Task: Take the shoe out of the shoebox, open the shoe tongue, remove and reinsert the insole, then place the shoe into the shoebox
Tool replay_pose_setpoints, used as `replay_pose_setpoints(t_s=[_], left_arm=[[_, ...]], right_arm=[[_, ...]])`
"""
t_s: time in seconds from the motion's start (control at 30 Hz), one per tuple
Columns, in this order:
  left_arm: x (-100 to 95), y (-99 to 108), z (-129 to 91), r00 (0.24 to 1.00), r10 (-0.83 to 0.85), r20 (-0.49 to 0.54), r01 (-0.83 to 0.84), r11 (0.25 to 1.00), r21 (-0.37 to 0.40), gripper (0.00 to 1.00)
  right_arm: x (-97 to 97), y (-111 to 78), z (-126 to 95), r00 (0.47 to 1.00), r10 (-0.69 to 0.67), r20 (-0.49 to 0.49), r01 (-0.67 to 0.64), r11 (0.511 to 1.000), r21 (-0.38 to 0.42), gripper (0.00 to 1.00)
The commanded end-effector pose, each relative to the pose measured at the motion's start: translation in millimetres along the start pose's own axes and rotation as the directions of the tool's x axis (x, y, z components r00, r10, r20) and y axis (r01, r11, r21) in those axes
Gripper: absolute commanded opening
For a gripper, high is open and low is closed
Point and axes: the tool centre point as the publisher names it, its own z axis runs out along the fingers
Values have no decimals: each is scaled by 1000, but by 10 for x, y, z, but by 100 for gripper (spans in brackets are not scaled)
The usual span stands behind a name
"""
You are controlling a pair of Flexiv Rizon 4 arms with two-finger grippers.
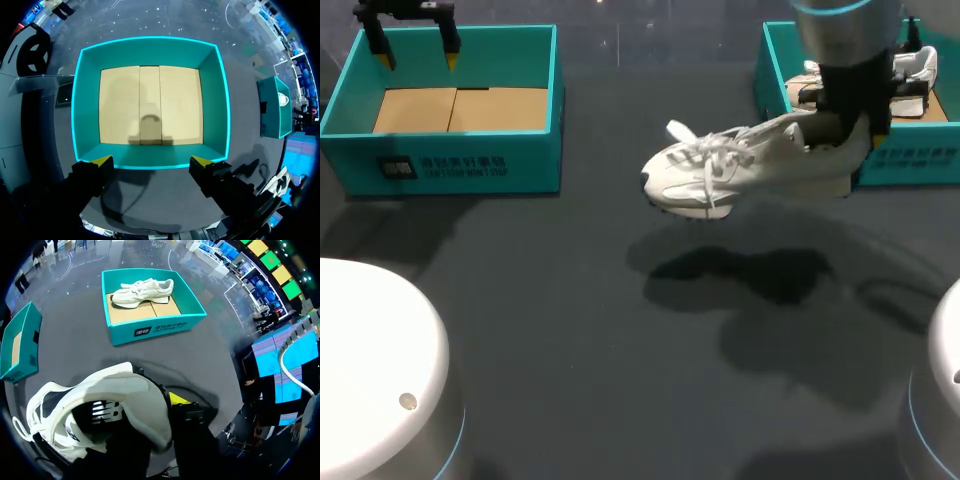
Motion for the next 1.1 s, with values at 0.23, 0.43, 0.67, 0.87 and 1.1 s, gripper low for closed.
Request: replay_pose_setpoints(t_s=[0.23, 0.43, 0.67, 0.87, 1.1], left_arm=[[0, 0, 0, 1000, 0, 0, 0, 1000, 0, 100], [0, 0, 0, 1000, 0, 0, 0, 1000, 0, 100], [0, 0, 0, 1000, 0, 0, 0, 1000, 0, 100], [0, 0, 0, 1000, 0, 0, 0, 1000, 0, 100], [0, 0, 0, 1000, 0, 0, 0, 1000, 0, 100]], right_arm=[[531, -462, 171, 998, 62, -1, -62, 998, 12, 0], [531, -462, 171, 998, 62, -1, -62, 998, 12, 0], [531, -462, 171, 998, 62, -1, -62, 998, 12, 0], [767, -864, 157, 997, 74, 7, -74, 997, -12, 0], [991, -1224, 272, 998, 54, 36, -54, 999, 6, 0]])
